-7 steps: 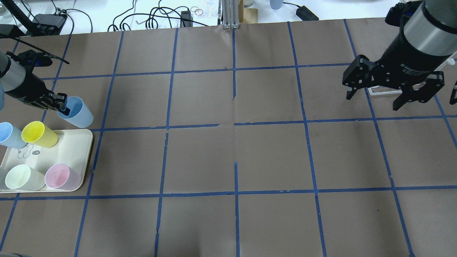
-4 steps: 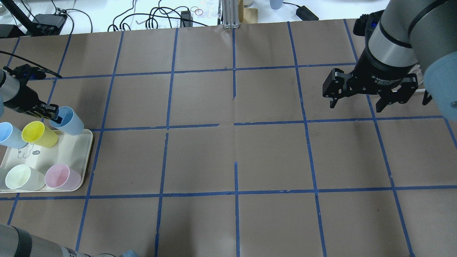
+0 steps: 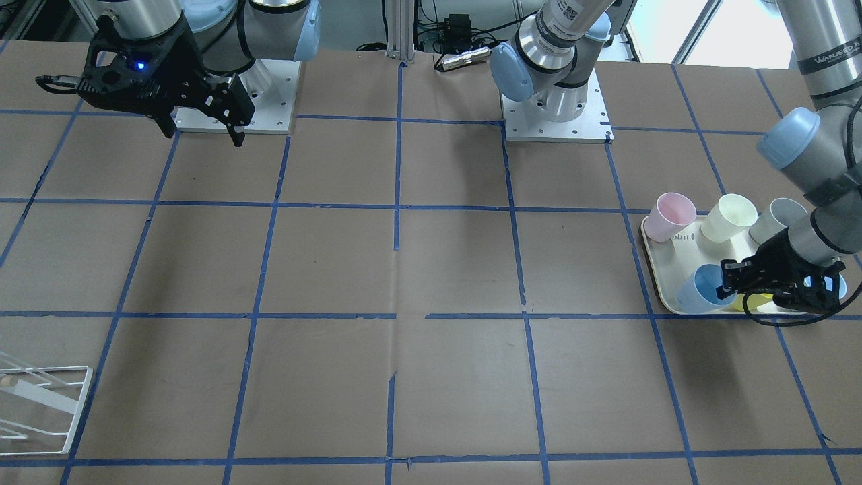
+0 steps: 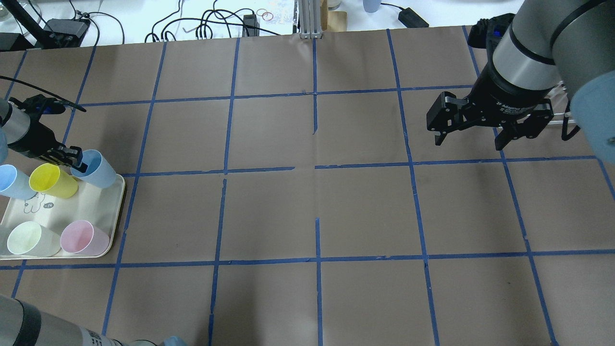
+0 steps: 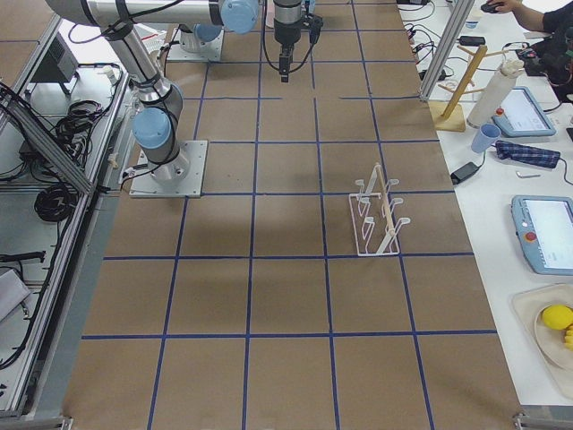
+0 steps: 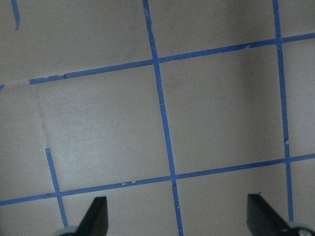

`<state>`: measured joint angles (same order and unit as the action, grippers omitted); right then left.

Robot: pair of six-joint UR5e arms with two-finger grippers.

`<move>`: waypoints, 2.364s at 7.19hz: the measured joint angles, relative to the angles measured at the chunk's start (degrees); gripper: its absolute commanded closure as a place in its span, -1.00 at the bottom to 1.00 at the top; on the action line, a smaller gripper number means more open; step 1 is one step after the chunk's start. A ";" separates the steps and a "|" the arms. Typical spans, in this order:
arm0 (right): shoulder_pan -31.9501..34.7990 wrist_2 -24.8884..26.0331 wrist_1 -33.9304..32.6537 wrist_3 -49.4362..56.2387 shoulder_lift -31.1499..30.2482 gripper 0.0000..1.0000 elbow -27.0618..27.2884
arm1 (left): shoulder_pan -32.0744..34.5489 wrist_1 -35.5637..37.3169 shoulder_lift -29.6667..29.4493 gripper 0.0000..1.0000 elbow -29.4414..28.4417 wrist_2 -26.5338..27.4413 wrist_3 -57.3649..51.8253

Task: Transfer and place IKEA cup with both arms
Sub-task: 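Set the cup upright on the tray and open the left gripper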

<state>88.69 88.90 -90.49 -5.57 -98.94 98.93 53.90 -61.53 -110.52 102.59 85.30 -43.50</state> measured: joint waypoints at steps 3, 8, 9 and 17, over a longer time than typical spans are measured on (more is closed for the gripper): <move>-0.03 -0.75 0.12 1.80 -0.93 -1.00 -0.28 | 0.03 -0.67 -0.04 1.00 0.30 0.03 0.05; -0.51 0.69 0.18 2.40 -0.94 -1.00 -0.35 | 0.07 -1.39 -0.20 1.00 0.39 0.39 0.09; -0.74 0.99 0.28 2.57 -0.96 -1.00 -0.33 | 0.07 -1.47 -0.28 1.00 0.44 0.38 0.09; -0.90 1.11 0.04 2.82 -0.92 -1.00 -0.24 | -0.04 -1.54 -0.90 -0.69 0.57 0.52 0.01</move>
<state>87.79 90.01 -90.45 -2.76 -99.86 98.69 53.86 -63.07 -111.42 103.16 85.82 -43.49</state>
